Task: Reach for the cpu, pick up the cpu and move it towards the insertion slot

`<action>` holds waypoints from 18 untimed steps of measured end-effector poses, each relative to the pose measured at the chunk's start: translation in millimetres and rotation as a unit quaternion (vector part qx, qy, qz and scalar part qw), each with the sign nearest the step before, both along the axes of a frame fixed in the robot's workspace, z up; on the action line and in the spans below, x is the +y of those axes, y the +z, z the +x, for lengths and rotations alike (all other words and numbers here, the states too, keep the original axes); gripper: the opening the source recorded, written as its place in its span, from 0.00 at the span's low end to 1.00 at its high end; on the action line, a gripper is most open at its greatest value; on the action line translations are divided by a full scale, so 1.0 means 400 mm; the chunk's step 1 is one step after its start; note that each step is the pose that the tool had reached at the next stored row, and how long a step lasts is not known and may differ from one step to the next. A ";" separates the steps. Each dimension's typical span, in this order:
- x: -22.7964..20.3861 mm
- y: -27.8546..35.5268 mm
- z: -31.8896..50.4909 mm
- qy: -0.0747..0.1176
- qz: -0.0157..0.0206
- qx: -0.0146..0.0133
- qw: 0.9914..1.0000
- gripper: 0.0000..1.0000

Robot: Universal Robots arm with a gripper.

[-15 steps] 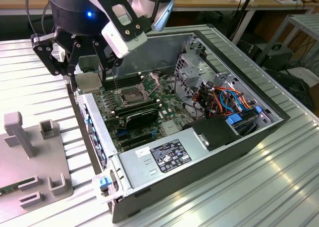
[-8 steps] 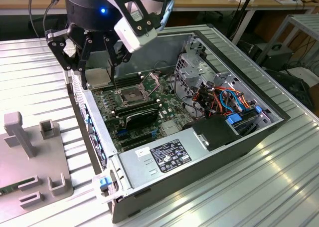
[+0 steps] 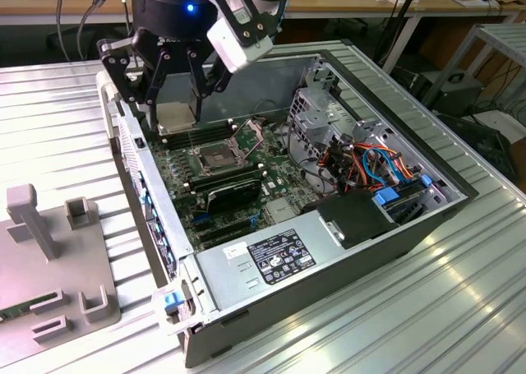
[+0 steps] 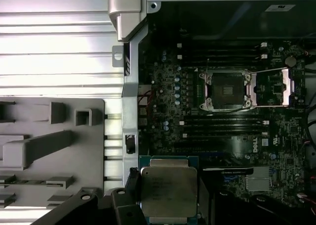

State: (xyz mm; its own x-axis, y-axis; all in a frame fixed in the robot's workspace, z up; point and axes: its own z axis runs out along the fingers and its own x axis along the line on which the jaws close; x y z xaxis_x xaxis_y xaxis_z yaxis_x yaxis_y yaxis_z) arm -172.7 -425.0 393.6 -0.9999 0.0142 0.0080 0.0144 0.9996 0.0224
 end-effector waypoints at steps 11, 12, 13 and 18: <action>0.030 -0.001 0.065 0.000 0.000 0.000 1.000 0.55; 0.034 -0.001 0.073 0.000 0.000 0.000 1.000 0.55; 0.040 -0.001 0.084 0.000 0.000 0.000 1.000 0.55; 0.055 -0.001 0.116 0.000 0.000 0.000 1.000 0.55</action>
State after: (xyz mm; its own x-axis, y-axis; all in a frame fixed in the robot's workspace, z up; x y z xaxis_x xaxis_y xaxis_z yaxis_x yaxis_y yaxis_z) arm -126.4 -403.1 393.1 -0.9999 0.0142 0.0080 0.0144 0.9996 0.0223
